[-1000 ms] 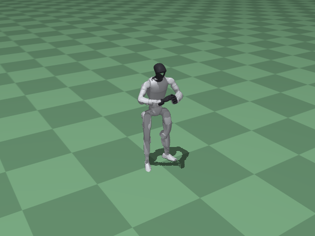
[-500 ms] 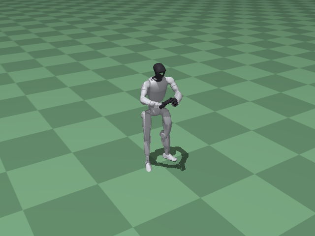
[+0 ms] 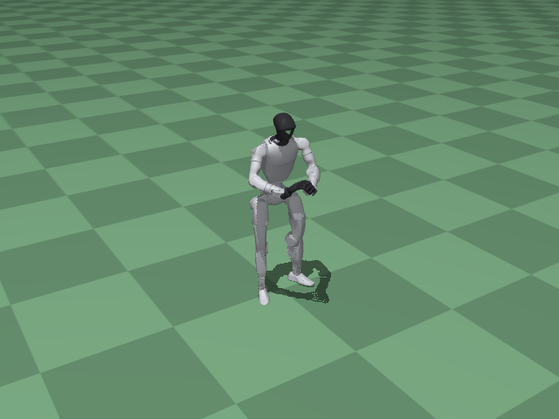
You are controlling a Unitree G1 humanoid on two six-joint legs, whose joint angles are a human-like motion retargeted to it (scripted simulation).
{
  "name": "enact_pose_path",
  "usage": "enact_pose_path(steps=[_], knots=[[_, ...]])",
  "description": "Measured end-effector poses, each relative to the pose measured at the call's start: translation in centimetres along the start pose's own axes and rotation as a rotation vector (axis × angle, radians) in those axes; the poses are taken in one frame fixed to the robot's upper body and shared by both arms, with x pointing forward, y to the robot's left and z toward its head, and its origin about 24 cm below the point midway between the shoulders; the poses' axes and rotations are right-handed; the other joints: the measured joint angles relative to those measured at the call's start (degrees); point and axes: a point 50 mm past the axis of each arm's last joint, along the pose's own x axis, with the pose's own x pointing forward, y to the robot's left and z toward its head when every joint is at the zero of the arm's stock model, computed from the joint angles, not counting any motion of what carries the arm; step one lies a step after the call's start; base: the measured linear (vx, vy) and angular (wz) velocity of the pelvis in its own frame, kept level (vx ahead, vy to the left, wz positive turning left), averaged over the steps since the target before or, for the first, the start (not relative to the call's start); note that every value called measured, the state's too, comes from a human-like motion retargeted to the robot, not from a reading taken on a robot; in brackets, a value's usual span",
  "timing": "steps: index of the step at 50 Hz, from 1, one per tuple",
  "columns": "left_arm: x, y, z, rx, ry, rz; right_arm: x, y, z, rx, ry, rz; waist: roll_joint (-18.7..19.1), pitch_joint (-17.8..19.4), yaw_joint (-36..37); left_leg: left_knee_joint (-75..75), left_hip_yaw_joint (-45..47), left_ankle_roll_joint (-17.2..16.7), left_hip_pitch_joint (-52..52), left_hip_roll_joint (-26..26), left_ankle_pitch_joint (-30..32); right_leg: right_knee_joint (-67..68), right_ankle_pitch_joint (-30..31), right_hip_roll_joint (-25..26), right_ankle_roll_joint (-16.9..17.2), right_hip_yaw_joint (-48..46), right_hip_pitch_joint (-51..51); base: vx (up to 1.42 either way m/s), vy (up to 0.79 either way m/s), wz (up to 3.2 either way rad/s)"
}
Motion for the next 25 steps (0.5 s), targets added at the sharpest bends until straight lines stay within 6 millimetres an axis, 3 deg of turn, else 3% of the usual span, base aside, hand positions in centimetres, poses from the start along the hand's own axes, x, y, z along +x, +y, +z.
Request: enact_pose_path(steps=[2,5,10,14,18,20,25], knots=[[1.1,1.6,2.1,-0.087,-0.079,0.057,0.9,-1.8,0.6,0.011,-0.038,-0.077,0.7,0.2,0.8,-6.6,-0.2,0.4,3.6,-1.2,2.9,-2.8,1.4,1.0,0.0,0.8,2.0,0.06,0.01,-0.08],[1.1,3.6,4.6,-0.164,-0.200,0.073,1.2,-4.1,2.0,0.063,-0.103,-0.153,0.8,-0.1,1.4,-6.6,0.0,0.8,4.1,-1.3,2.6,-2.5,1.2,0.8,0.0,1.1,2.2,0.06,0.02,-0.07],[-1.8,5.5,6.5,-0.250,-0.256,0.064,-0.6,-5.6,4.4,0.176,-0.166,-0.144,0.4,-0.1,1.4,-6.6,0.4,1.5,4.6,-1.6,2.1,-1.7,0.7,0.5,0.0,1.7,2.1,0.03,0.02,-0.04],[-4.7,4.6,5.1,-0.277,-0.137,0.005,-2.8,-4.1,4.7,0.198,-0.139,-0.038,-0.2,0.9,0.5,-6.6,0.6,1.3,4.7,-1.6,2.0,-1.4,0.7,0.4,0.0,1.8,1.9,0.00,0.00,0.00],[-6.0,1.7,2.5,-0.216,-0.006,-0.098,-4.6,-0.8,3.3,0.147,-0.061,0.101,-0.6,1.6,-0.2,-6.6,0.6,0.7,4.3,-1.5,2.3,-1.8,1.0,0.6,0.0,1.5,1.7,-0.03,0.00,0.02],[-5.6,-0.1,1.2,-0.144,0.027,-0.147,-5.1,0.9,2.2,0.109,-0.008,0.157,-0.6,1.6,-0.3,-6.6,0.5,0.5,3.9,-1.5,2.5,-2.1,1.3,0.7,0.0,1.3,1.6,-0.07,0.00,0.07],[-1.6,-2.5,-1.1,0.045,0.040,-0.237,-4.0,2.9,-0.7,0.036,0.135,0.188,-0.6,0.8,0.5,-6.6,-0.2,0.0,3.2,-1.6,2.9,-2.9,1.9,0.6,0.0,0.5,1.7,-0.03,0.00,0.07]])
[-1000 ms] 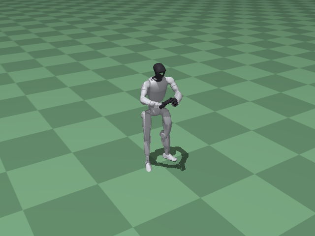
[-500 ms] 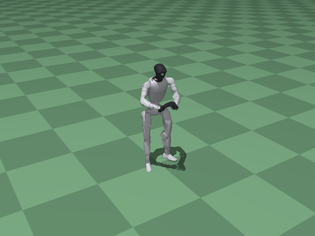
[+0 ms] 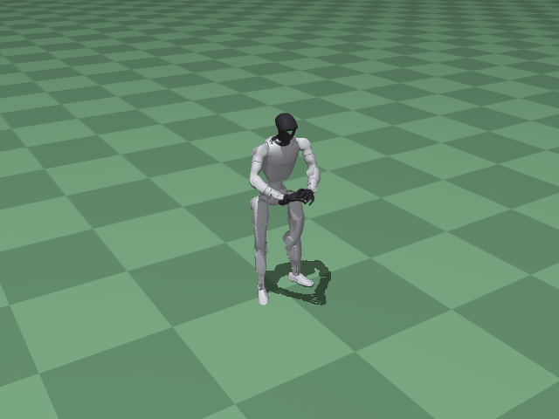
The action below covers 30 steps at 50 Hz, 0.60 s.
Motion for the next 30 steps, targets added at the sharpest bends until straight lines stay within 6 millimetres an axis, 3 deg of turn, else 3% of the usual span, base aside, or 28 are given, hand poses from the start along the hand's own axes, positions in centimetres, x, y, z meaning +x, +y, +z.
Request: enact_pose_path(steps=[5,9,13,18,20,23,26,30], knots=[[3.7,2.0,-0.1,-0.050,0.023,-0.006,2.8,-1.2,-1.4,-0.002,0.094,-0.069,-0.3,-1.3,1.2,0.0,-0.5,0.0,0.4,-0.4,-0.2,0.1,-0.3,-0.6,0.0,-0.2,0.7,0.01,0.01,0.02],[3.0,3.1,-1.2,-0.230,0.156,0.125,2.7,-0.6,-2.4,0.062,0.261,-0.082,-0.8,-2.7,2.0,0.0,-0.9,1.2,1.4,-1.0,-0.8,1.0,-1.0,-1.5,0.0,-0.2,1.5,0.08,0.05,0.08],[-0.8,2.4,-4.0,-0.538,0.454,0.261,0.0,1.5,-3.7,0.252,0.569,-0.063,-1.3,-3.7,2.9,0.0,-1.1,2.5,2.3,-1.5,-1.6,2.1,-1.9,-2.3,0.0,-0.1,2.1,0.09,0.05,0.05],[-8.1,0.9,-8.6,-1.115,0.954,0.555,-4.6,3.4,-4.4,0.521,0.929,-0.066,-1.1,-3.3,3.0,0.0,-1.1,3.2,3.4,-2.0,-2.4,3.0,-2.8,-3.0,0.0,0.1,2.7,0.06,0.03,0.01],[-10.7,1.2,-10.5,-1.245,1.093,0.722,-6.1,3.6,-4.6,0.583,1.001,-0.057,-0.6,-3.0,2.6,0.0,-0.9,3.0,3.7,-2.1,-2.5,3.1,-3.0,-3.1,0.0,0.2,2.9,0.00,0.00,0.00],[-12.6,3.5,-13.1,-1.299,1.139,0.893,-7.8,3.2,-5.0,0.614,1.032,-0.029,0.4,-2.5,1.9,0.0,-0.5,2.5,4.0,-2.2,-2.6,3.0,-3.1,-3.1,0.0,0.4,3.1,0.00,0.00,0.00],[-11.7,6.9,-14.7,-1.270,1.051,0.919,-9.5,2.7,-5.7,0.618,1.067,-0.019,1.6,-2.5,1.4,0.0,0.0,2.0,4.1,-2.3,-2.5,2.6,-2.9,-3.1,0.0,0.8,3.1,0.00,0.00,0.00],[-7.5,10.6,-14.8,-1.185,0.893,0.763,-12.0,2.5,-7.1,0.637,1.206,-0.043,2.9,-3.1,0.9,0.0,0.7,1.6,4.1,-2.5,-2.3,2.0,-2.6,-3.1,0.0,1.3,3.0,0.00,0.00,0.00]])
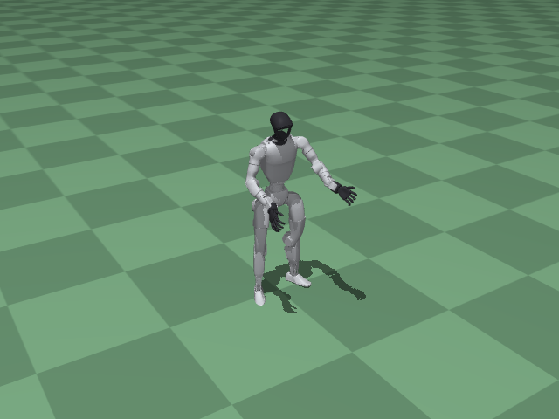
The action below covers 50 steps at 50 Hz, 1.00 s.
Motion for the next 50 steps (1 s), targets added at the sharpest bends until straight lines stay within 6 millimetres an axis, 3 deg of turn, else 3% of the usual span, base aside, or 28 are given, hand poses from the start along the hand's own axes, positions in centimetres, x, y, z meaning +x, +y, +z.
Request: enact_pose_path(steps=[5,8,12,16,20,23,26,27,28,29,30,31,34,37,40,42,45,50], knots=[[0.4,-7.4,2.8,0.295,-0.072,-0.314,0.4,-1.2,-2.4,0.272,0.245,-0.107,0.9,-0.9,-1.3,0.0,0.2,-0.1,-0.2,-0.3,0.2,-0.4,0.3,-0.3,0.0,0.2,-0.1,0.00,0.00,0.00],[-0.9,-12.1,2.4,0.512,-0.132,-0.493,0.9,-1.7,-2.7,0.518,0.352,-0.186,0.9,-1.0,-2.4,0.0,0.0,0.1,-0.4,-0.5,0.2,-0.4,0.4,-0.4,0.0,0.3,-0.2,0.00,0.00,0.00],[-3.8,-17.2,-0.9,0.842,-0.230,-0.709,2.1,-2.7,-2.0,0.808,0.405,-0.287,0.5,-0.9,-3.6,0.0,-0.1,0.5,-0.6,-0.4,0.2,-0.5,0.5,-0.3,0.0,0.4,-0.4,0.00,0.00,0.00],[-7.3,-19.8,-6.2,1.203,-0.345,-0.923,4.0,-4.3,0.4,0.962,0.335,-0.389,-0.7,-0.6,-4.3,0.1,0.1,0.7,-0.9,-0.1,0.3,-0.7,0.8,0.2,0.0,0.7,-0.8,0.00,0.00,0.00],[-9.7,-19.2,-10.5,1.464,-0.499,-1.029,5.6,-5.8,4.8,0.898,0.127,-0.457,-2.1,-0.3,-5.1,0.5,0.5,0.6,-1.1,0.4,0.2,-1.0,1.0,0.8,0.0,1.1,-0.9,0.00,0.00,0.00],[-9.9,-17.5,-11.7,1.503,-0.560,-0.992,6.1,-5.7,9.4,0.603,-0.111,-0.418,-2.9,0.3,-5.7,0.5,0.8,0.6,-0.9,0.6,0.3,-1.2,1.2,1.1,0.0,1.4,-0.8,0.00,0.00,0.00],[-9.3,-15.6,-11.3,1.447,-0.571,-0.901,5.4,-4.9,13.6,0.410,-0.354,-0.369,-3.3,0.7,-5.7,0.3,1.2,0.4,-0.6,0.9,0.5,-1.5,1.3,1.4,0.0,1.6,-0.7,0.00,0.00,0.00],[-8.9,-15.0,-11.0,1.429,-0.565,-0.865,5.2,-4.4,14.7,0.210,-0.453,-0.326,-3.4,0.8,-5.6,0.3,1.3,0.4,-0.6,0.9,0.6,-1.5,1.3,1.5,0.0,1.7,-0.7,0.00,0.00,0.00],[-8.5,-14.3,-10.7,1.418,-0.552,-0.828,5.5,-3.9,15.1,-0.187,-0.555,-0.278,-3.4,0.9,-5.3,0.2,1.3,0.6,-0.5,0.9,0.6,-1.4,1.3,1.5,0.0,1.8,-0.8,0.00,0.00,0.00],[-8.1,-13.8,-10.2,1.363,-0.537,-0.779,4.8,-3.2,16.1,-0.214,-0.635,-0.261,-3.4,1.1,-5.1,0.2,1.4,0.5,-0.5,1.0,0.7,-1.5,1.3,1.7,0.0,1.8,-0.7,-0.03,-0.06,-0.06],[-7.8,-13.4,-9.6,1.286,-0.521,-0.721,3.5,-2.2,17.4,-0.048,-0.702,-0.243,-3.3,1.4,-4.8,0.0,1.5,0.2,-0.4,1.1,0.9,-1.6,1.4,1.9,0.0,1.7,-0.7,-0.03,-0.06,-0.03],[-7.4,-13.0,-9.2,1.213,-0.482,-0.670,3.0,-1.4,17.8,-0.159,-0.781,-0.203,-3.3,1.5,-4.4,0.0,1.5,0.2,-0.4,1.2,1.0,-1.6,1.4,2.0,0.0,1.7,-0.7,-0.03,-0.06,-0.02],[-6.4,-11.9,-8.3,0.949,-0.332,-0.523,1.2,1.5,18.0,-0.469,-0.985,-0.070,-3.0,1.9,-2.9,0.0,1.4,0.1,-0.4,1.3,1.2,-1.6,1.3,2.1,0.0,1.5,-0.6,0.00,0.00,0.00],[-5.7,-11.2,-8.1,0.695,-0.169,-0.437,-0.4,4.7,16.6,-0.701,-1.098,0.096,-2.5,2.2,-1.5,0.0,0.9,0.0,-0.7,1.4,1.4,-1.6,1.1,2.0,0.0,0.9,-0.6,0.00,-0.01,0.06],[-5.6,-10.7,-8.2,0.601,-0.073,-0.484,-1.9,7.3,14.2,-0.835,-1.117,0.278,-1.9,2.1,-0.4,0.0,0.1,-0.1,-1.2,1.5,1.6,-1.5,0.9,2.0,0.0,0.1,-0.7,0.00,-0.03,0.24],[-6.2,-10.7,-8.1,0.643,-0.079,-0.593,-2.8,8.0,12.9,-0.849,-1.102,0.373,-1.5,1.9,0.2,0.0,-0.4,-0.1,-1.6,1.6,1.7,-1.5,0.8,2.0,0.0,-0.4,-0.8,0.01,-0.03,0.25],[-7.9,-10.6,-7.3,0.773,-0.184,-0.788,-4.1,7.5,11.9,-0.799,-1.088,0.438,-0.9,1.3,1.1,0.0,-1.2,0.0,-2.3,1.9,1.8,-1.2,0.6,2.1,0.0,-1.2,-1.1,0.03,-0.03,0.23],[-12.6,-9.9,-4.9,0.835,-0.395,-1.003,-6.3,4.1,12.8,-0.655,-1.143,0.404,-0.6,0.3,2.0,0.0,-1.9,0.3,-2.7,1.9,1.7,-0.6,0.1,2.0,0.0,-1.7,-1.5,0.05,0.00,0.12]])
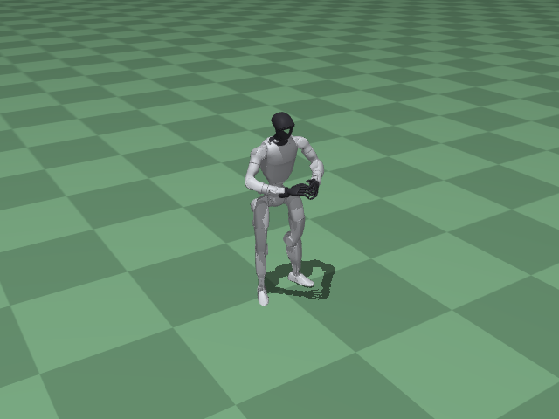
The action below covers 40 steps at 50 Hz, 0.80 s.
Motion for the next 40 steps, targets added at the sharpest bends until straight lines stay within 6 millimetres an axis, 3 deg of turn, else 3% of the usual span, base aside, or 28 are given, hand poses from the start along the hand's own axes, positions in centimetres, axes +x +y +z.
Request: enact_pose_path(steps=[5,8,10,16,18,21,25,28,34,40], knots=[[-2.5,-0.4,3.3,-0.006,-0.145,0.009,-1.3,-3.2,2.8,0.034,-0.138,-0.106,-0.6,-0.7,-0.6,0.0,0.2,0.2,0.3,-0.4,-0.3,0.7,-0.4,-0.5,0.0,0.4,-0.1,0.03,0.02,0.00],[-2.5,-0.3,3.8,0.055,-0.191,0.052,-1.1,-3.9,3.6,0.020,-0.200,-0.150,-1.1,-0.9,-1.5,0.0,0.6,0.2,0.7,-0.7,-0.4,0.8,-0.3,-0.8,0.0,0.8,0.0,0.00,0.00,0.00],[-1.7,-0.2,3.0,0.139,-0.187,0.083,-0.3,-3.6,3.1,-0.012,-0.197,-0.161,-1.5,-1.0,-2.3,0.0,0.8,0.2,0.8,-0.8,-0.5,0.8,-0.2,-0.9,0.0,1.1,0.1,0.00,0.00,0.00],[2.3,0.4,-2.2,0.374,0.025,0.053,2.8,-0.8,-1.5,0.025,0.054,-0.025,-2.0,-1.7,-4.2,0.0,1.2,0.0,1.1,-0.7,-0.5,-0.2,0.4,-0.6,0.0,1.2,0.6,0.00,0.00,0.00],[3.1,1.6,-1.9,0.400,0.029,0.031,2.9,-1.6,-2.6,0.077,0.109,-0.033,-2.0,-2.1,-4.4,0.0,1.0,0.0,1.1,-0.6,-0.4,-0.6,0.6,-0.4,0.0,1.0,0.9,0.00,0.00,0.00],[3.2,4.0,0.8,0.409,-0.065,0.019,1.8,-4.9,-3.4,0.076,0.106,-0.074,-1.7,-3.2,-4.4,0.0,0.5,0.2,1.4,-0.7,-0.5,-0.7,0.6,-0.7,0.0,0.5,1.5,0.08,0.03,0.17],[1.6,6.7,4.8,0.340,-0.136,-0.048,-1.1,-9.9,-4.0,0.002,0.096,0.003,-1.3,-5.5,-3.9,0.0,-0.5,0.8,2.1,-1.7,-1.0,0.7,-0.5,-2.2,0.0,-0.2,2.2,0.15,0.09,0.26],[-0.1,8.3,6.4,0.295,-0.099,-0.140,-3.3,-12.5,-4.4,-0.021,0.144,0.123,-1.4,-7.6,-3.6,0.9,-1.2,1.2,2.5,-2.4,-2.0,2.8,-1.9,-3.8,0.0,-0.6,2.5,0.18,0.11,0.24],[-4.2,11.2,7.7,0.288,0.031,-0.225,-6.7,-15.5,-5.0,-0.051,0.263,0.276,-1.9,-11.5,-3.2,2.0,-1.5,1.6,3.2,-3.5,-3.6,5.6,-4.0,-5.8,0.0,-0.8,2.7,0.14,0.08,0.07],[-9.3,14.1,9.5,0.348,0.104,-0.204,-9.8,-17.5,-4.5,-0.054,0.317,0.297,-3.0,-13.3,-3.4,3.2,-1.1,0.9,4.5,-3.7,-5.4,4.4,-4.6,-6.0,0.0,-0.3,4.9,0.08,0.05,-0.05]])
